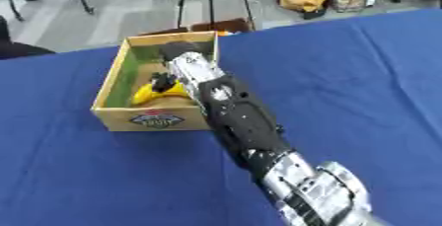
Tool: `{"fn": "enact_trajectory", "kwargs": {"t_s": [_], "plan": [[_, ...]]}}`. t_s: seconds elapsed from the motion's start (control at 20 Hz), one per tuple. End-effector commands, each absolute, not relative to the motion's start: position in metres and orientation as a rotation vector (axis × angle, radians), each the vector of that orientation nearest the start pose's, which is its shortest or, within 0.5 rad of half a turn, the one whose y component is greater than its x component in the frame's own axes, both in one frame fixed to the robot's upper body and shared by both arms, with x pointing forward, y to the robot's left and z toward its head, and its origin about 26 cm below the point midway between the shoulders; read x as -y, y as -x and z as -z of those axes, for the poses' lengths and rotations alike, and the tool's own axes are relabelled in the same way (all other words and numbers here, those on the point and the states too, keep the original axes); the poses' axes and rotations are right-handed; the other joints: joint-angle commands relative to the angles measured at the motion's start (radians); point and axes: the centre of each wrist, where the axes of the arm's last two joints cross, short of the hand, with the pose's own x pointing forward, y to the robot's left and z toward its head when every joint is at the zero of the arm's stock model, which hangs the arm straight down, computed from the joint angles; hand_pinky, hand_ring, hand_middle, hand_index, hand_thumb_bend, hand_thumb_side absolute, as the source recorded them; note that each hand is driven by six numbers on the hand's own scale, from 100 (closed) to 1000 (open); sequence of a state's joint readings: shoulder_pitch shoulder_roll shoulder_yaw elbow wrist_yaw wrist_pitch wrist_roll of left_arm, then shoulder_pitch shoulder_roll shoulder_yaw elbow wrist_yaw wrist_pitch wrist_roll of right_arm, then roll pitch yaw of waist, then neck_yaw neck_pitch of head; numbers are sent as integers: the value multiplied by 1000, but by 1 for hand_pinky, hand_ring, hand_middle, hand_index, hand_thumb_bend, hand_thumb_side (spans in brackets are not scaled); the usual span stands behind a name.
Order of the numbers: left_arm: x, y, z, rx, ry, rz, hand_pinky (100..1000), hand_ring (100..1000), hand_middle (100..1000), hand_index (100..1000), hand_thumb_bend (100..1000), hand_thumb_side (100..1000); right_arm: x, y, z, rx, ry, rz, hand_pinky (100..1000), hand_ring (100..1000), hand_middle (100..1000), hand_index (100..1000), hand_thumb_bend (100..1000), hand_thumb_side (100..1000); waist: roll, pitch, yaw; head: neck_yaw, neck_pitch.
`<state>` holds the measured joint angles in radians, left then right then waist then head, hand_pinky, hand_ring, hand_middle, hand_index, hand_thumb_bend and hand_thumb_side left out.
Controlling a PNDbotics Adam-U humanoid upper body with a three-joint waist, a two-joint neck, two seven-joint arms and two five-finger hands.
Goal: Pick up objects on the table and place them in the box.
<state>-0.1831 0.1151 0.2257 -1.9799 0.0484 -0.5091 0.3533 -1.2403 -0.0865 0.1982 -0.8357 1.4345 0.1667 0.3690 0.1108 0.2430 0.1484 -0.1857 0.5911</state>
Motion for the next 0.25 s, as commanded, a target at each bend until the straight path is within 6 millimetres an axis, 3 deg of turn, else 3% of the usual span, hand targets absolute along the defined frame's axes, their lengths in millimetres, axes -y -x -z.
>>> {"fn": "enact_trajectory", "kwargs": {"t_s": [0.05, 0.25], "plan": [[-298, -283, -161, -3467, 429, 590, 288, 729, 751, 724, 100, 866, 73, -460, -313, 1525, 1559, -1419, 864, 972, 903, 952, 100, 770, 3, -15, -1, 4, -4], [-299, -283, -160, -3469, 437, 588, 289, 729, 751, 724, 100, 866, 79, -433, -345, 1655, 1698, -1360, 863, 962, 904, 953, 100, 836, 7, -18, -7, 7, 0]]}}
